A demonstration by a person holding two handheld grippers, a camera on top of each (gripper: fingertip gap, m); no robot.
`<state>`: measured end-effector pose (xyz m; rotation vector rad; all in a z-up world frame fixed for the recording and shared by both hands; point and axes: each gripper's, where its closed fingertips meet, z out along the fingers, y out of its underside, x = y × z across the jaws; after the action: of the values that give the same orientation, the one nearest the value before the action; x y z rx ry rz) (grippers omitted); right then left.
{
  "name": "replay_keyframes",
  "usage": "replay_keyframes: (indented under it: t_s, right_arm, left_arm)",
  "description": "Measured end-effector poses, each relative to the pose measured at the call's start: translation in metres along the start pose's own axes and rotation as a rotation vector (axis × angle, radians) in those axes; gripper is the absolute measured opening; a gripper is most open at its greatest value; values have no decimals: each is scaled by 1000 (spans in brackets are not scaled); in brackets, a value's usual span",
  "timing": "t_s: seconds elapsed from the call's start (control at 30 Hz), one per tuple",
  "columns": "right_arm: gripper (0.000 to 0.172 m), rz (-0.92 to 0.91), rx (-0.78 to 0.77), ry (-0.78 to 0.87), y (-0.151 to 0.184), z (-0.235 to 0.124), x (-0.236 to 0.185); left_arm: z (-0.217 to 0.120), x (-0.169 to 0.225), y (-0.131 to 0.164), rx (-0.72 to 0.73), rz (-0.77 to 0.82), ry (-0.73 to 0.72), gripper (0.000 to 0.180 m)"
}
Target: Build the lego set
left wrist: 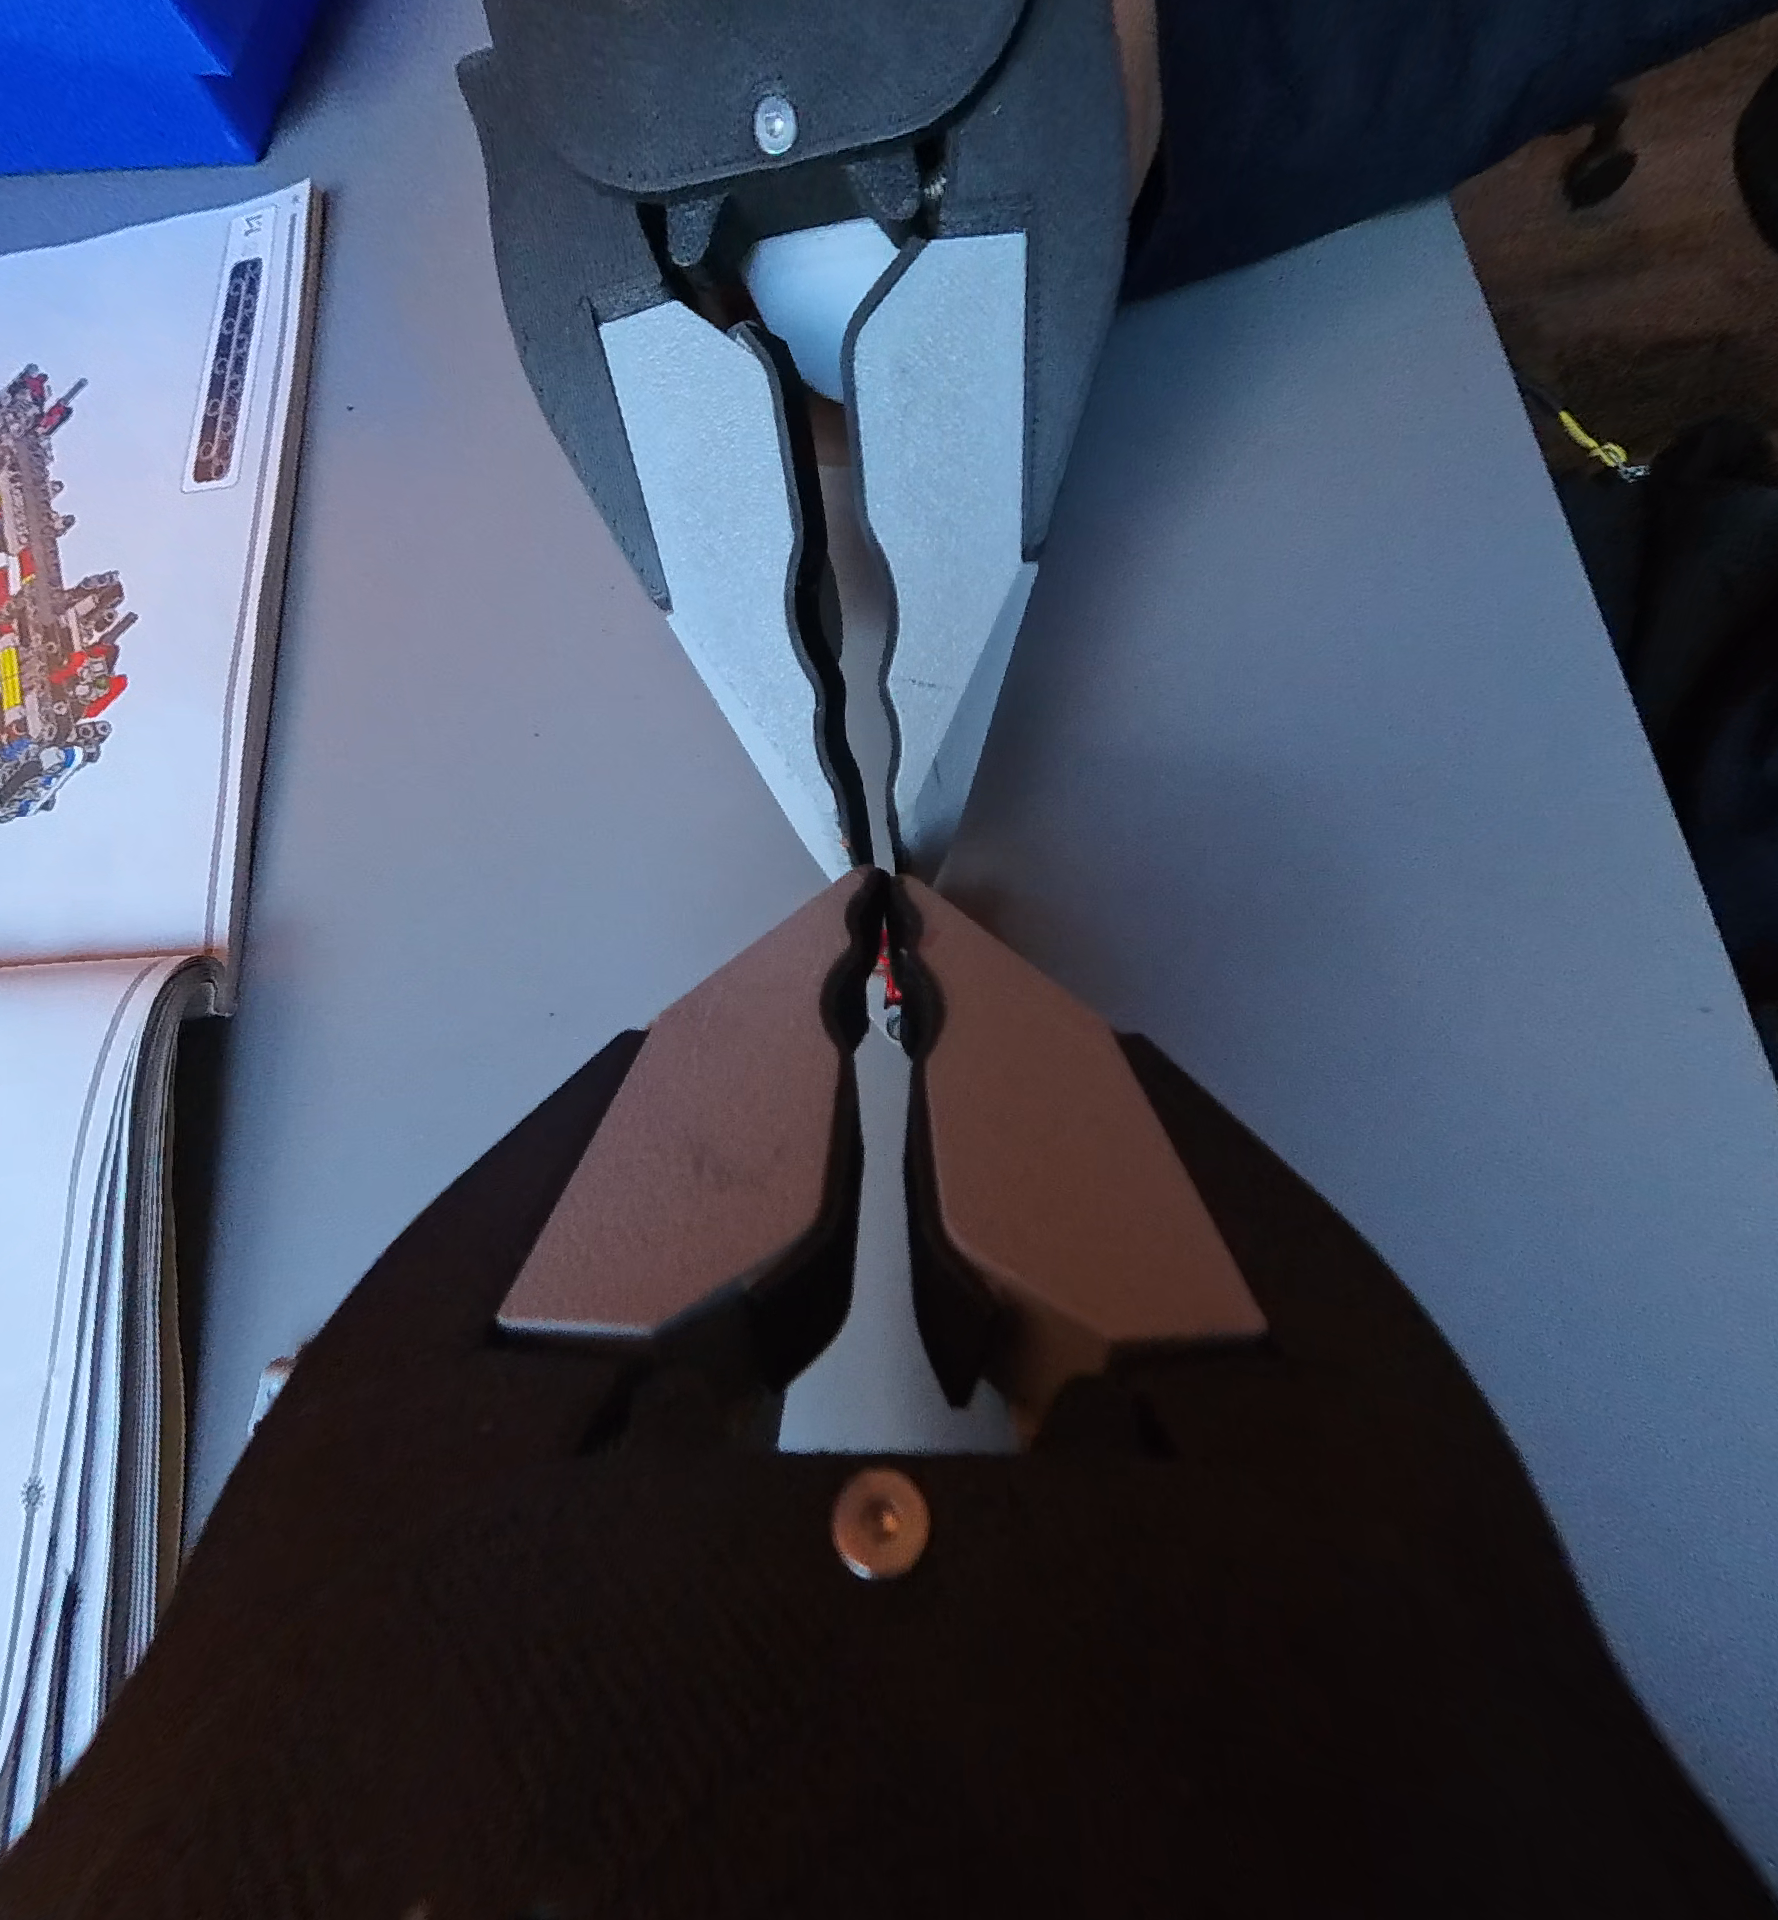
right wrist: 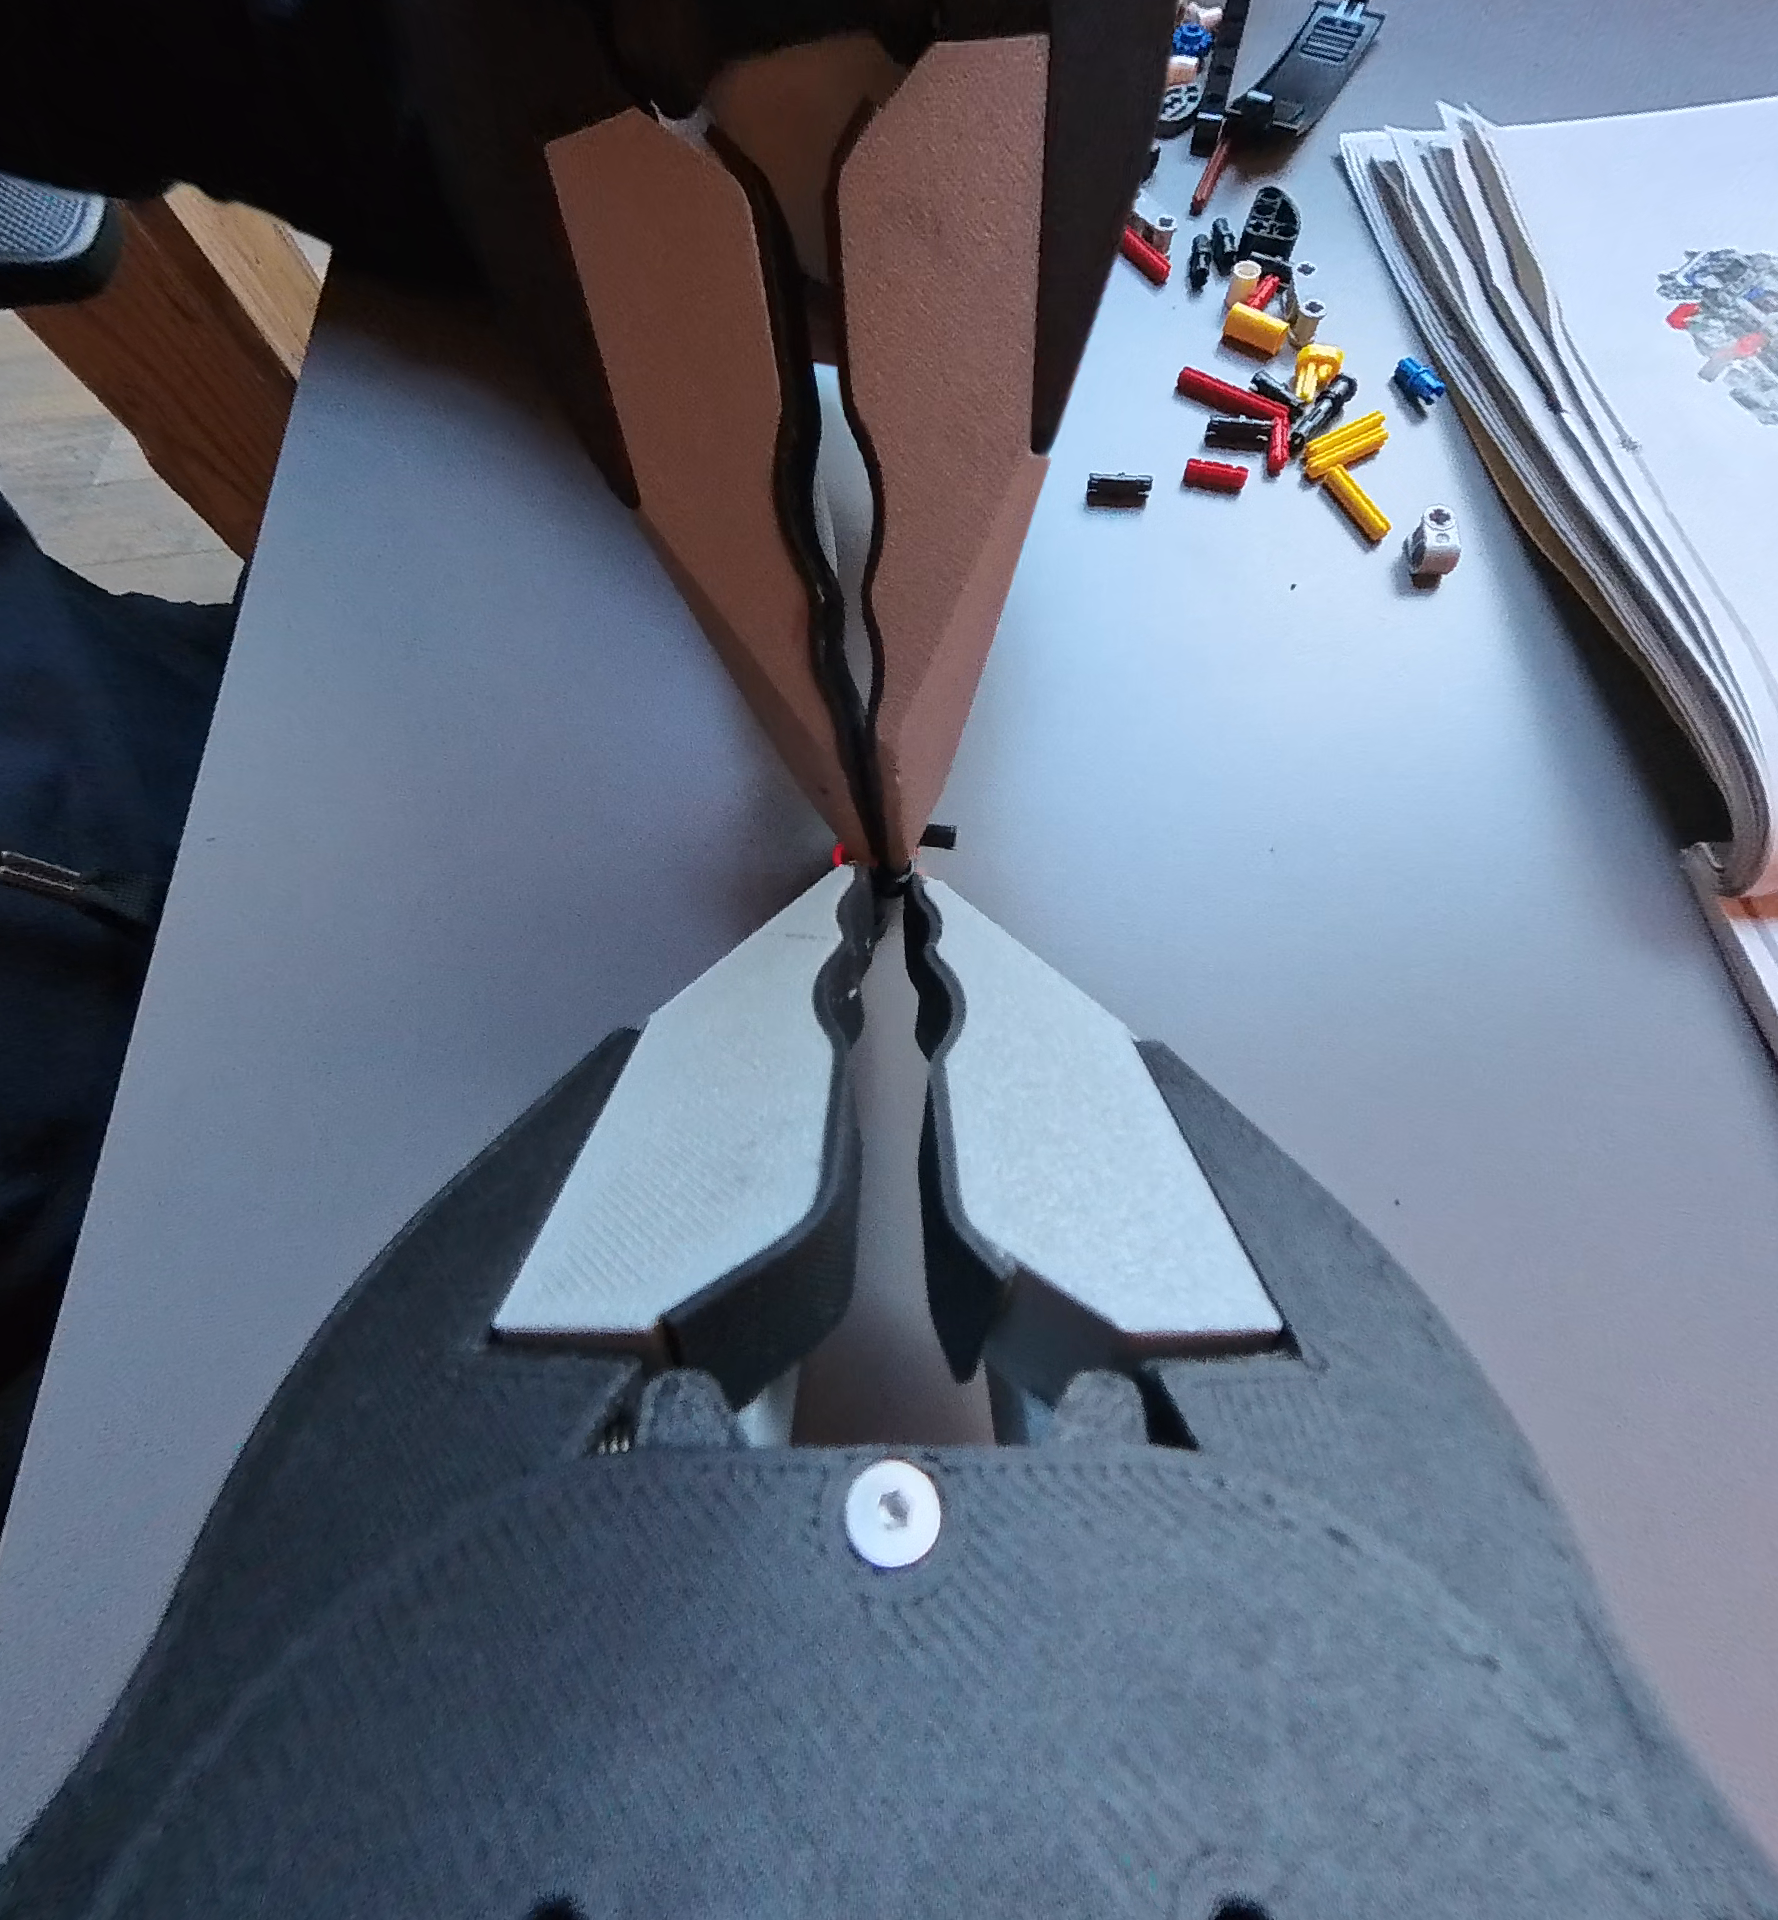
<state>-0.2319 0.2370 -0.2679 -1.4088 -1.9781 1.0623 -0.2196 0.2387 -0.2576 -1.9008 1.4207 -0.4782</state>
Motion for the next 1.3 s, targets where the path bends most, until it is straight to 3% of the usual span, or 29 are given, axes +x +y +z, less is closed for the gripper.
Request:
replay_keyframes:
  t_s: [0.27,0.43,0.53,0.73,0.9,0.97,1.07,1.2,1.3]
  right_arm:
    - [3,-36,-35,26,1,0,1]
    - [3,-175,-147,91,5,5,-4]
    - [2,-93,-93,74,5,4,-1]
    - [3,-11,-37,32,3,4,3]
    - [3,25,-36,17,4,2,6]
    - [3,24,-36,18,4,2,6]
    - [3,15,-36,26,4,2,6]
    - [3,-16,-36,33,4,2,4]
    - [4,-31,-35,57,4,2,6]
  left_arm:
    - [0,0,2,-92,24,11,0]
    - [1,8,6,-95,58,-2,0]
    - [3,4,6,-65,69,-55,0]
    - [-2,-3,6,6,-87,22,0]
    - [-14,-28,26,-51,-135,-85,0]
    - [-9,-16,29,-68,-126,-10,34]
    - [2,-6,37,-125,-107,26,37]
    - [7,-3,33,-114,-73,14,15]
    - [6,-8,33,-122,-37,-26,15]
